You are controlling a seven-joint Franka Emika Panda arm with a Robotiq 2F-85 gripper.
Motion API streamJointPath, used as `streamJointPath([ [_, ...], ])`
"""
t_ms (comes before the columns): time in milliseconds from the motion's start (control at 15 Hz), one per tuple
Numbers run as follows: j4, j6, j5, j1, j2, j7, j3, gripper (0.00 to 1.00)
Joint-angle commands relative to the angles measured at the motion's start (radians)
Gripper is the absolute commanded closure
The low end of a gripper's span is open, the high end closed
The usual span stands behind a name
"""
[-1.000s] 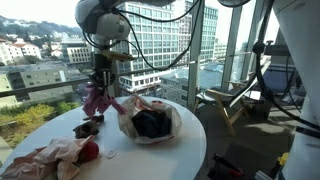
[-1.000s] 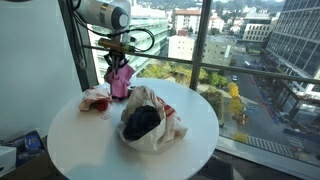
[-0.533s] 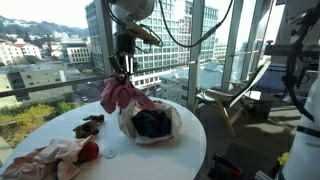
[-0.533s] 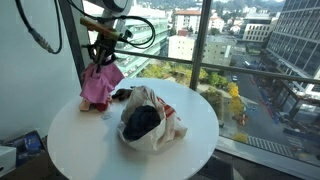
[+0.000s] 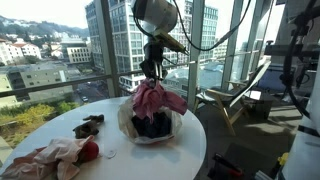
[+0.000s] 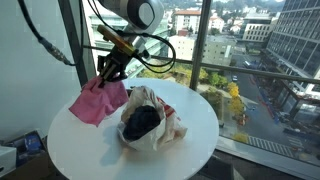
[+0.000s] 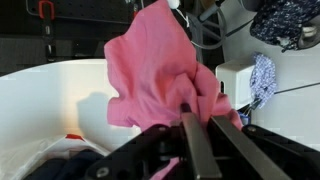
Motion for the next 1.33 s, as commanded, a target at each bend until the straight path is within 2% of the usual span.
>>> streamJointPath([
  [0, 0.037, 0.030, 0.029, -0.020, 0.119, 0.027, -0.024, 0.89],
  [467, 0.088, 0.258, 0.014, -0.035, 0.290, 0.043, -0.019, 0.88],
  [733, 0.082, 0.419, -0.010, -0.034, 0.307, 0.072, -0.023, 0.88],
  [867, 0.060, 0.534, -0.062, -0.017, 0.306, 0.095, -0.031, 0.88],
  [1267, -0.009, 0.825, -0.326, 0.037, 0.309, 0.207, -0.048, 0.88],
])
